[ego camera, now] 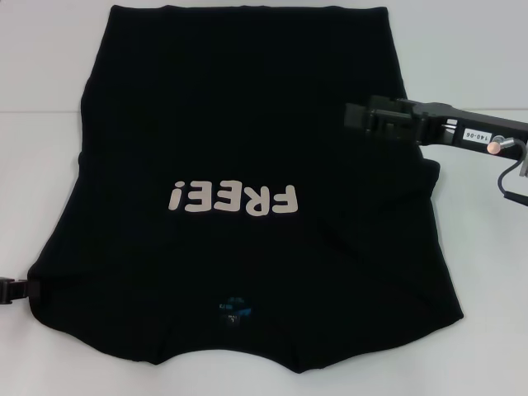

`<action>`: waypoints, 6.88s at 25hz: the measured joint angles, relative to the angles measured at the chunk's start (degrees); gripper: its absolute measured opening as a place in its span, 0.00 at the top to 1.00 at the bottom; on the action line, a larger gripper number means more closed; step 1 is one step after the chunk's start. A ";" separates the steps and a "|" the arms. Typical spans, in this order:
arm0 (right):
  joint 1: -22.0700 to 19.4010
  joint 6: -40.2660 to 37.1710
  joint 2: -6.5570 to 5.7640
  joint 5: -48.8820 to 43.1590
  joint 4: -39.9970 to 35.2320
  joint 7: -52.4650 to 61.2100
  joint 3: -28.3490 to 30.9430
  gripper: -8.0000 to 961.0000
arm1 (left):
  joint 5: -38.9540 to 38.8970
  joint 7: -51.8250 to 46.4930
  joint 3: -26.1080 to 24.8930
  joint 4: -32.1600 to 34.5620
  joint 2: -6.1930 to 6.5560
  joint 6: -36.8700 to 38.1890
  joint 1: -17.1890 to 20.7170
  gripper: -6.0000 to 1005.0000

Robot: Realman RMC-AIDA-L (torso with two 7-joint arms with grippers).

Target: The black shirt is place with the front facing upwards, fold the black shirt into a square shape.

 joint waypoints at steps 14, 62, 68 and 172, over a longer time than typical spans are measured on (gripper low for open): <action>-4.02 -7.04 -8.95 -14.65 -2.40 30.34 -0.02 0.02 | -3.33 1.42 -4.76 0.93 0.19 4.63 0.71 0.99; -4.11 -4.52 -5.08 -31.64 3.79 36.07 -0.01 0.02 | -5.25 4.23 -4.68 0.34 -0.47 4.35 0.41 0.99; -3.82 -6.36 -4.93 -31.41 3.38 36.05 0.69 0.02 | -5.25 4.44 -4.69 0.24 -0.51 3.95 0.37 0.99; 10.03 26.56 -5.90 -27.50 10.25 -4.61 31.52 0.95 | -19.08 13.03 -16.19 -19.45 0.50 -26.71 -23.34 0.98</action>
